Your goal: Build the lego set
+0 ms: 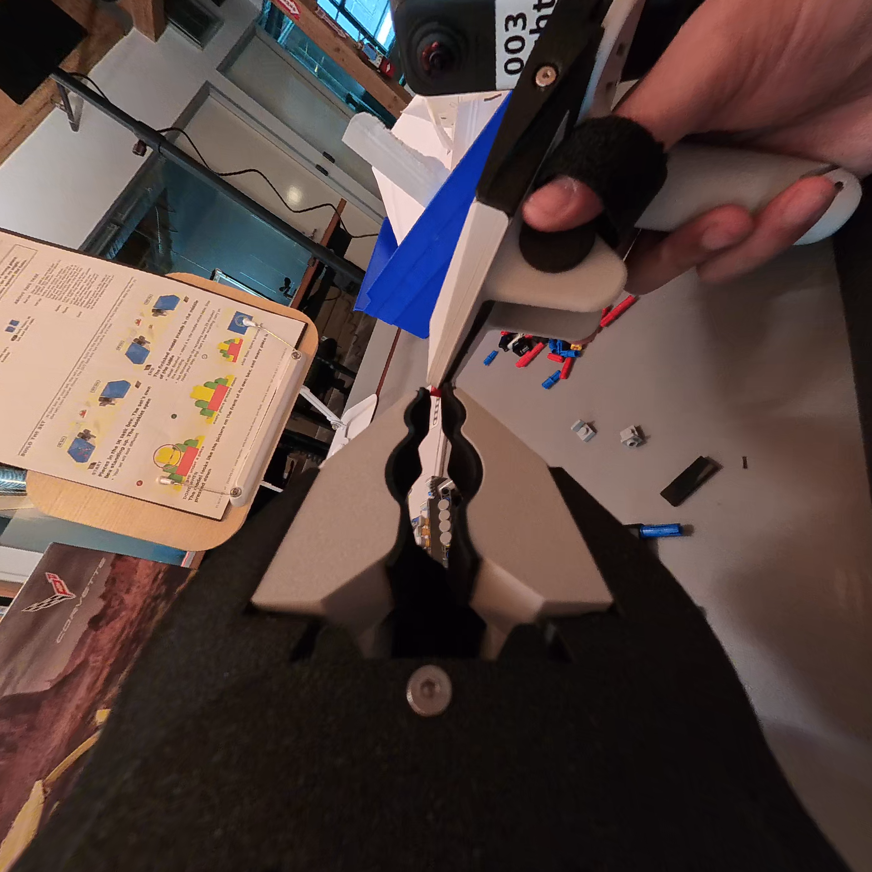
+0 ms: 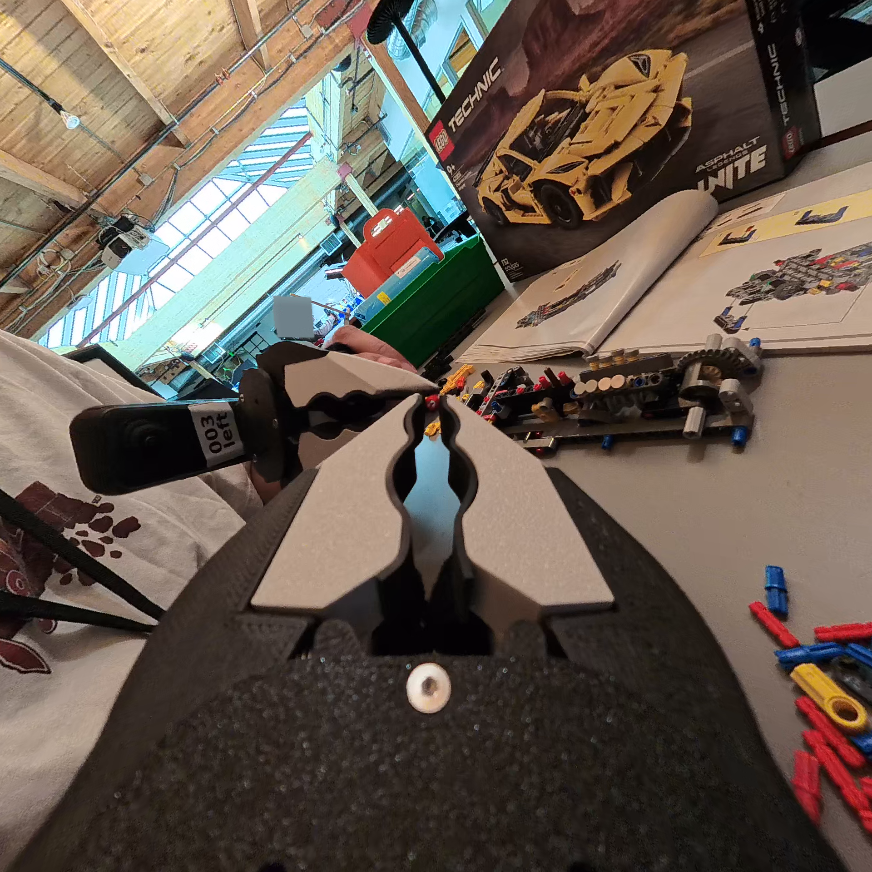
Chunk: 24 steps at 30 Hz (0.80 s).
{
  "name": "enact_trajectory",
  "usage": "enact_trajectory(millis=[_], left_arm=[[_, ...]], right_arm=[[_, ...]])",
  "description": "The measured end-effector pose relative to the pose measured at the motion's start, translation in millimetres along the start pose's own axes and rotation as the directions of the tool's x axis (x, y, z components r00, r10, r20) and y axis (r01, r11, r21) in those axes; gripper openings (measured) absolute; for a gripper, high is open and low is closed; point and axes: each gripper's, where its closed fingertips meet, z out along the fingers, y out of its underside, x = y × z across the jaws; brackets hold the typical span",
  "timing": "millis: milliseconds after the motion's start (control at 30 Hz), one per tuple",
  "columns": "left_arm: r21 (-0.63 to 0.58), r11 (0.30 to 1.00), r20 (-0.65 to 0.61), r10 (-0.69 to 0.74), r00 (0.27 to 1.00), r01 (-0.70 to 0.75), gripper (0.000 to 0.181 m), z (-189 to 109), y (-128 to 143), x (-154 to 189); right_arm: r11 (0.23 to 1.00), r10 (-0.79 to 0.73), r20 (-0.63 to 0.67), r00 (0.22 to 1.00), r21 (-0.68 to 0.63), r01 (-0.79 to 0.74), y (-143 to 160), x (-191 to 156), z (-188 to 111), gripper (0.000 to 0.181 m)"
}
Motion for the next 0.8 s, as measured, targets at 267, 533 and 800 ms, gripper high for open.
enact_trajectory(millis=[267, 533, 800], left_arm=[[-0.011, 1.0, 0.0, 0.018, 1.0, -0.018, 0.003, 0.7, 2.3, 0.2], [-0.01, 1.0, -0.005, 0.027, 1.0, -0.027, 0.003, 0.8, 2.3, 1.0], [-0.01, 0.999, -0.006, 0.032, 0.999, -0.032, 0.003, 0.8, 1.3, 2.4]], right_arm=[[1.0, -0.004, -0.015, 1.0, 0.0, 0.004, 0.3, 2.5, -0.8, 0.004], [1.0, 0.002, -0.011, 1.0, -0.009, -0.002, 1.9, 2.6, -0.4, 0.004], [1.0, -0.007, -0.015, 1.0, -0.011, 0.006, 2.1, 2.1, -0.3, 0.004]])
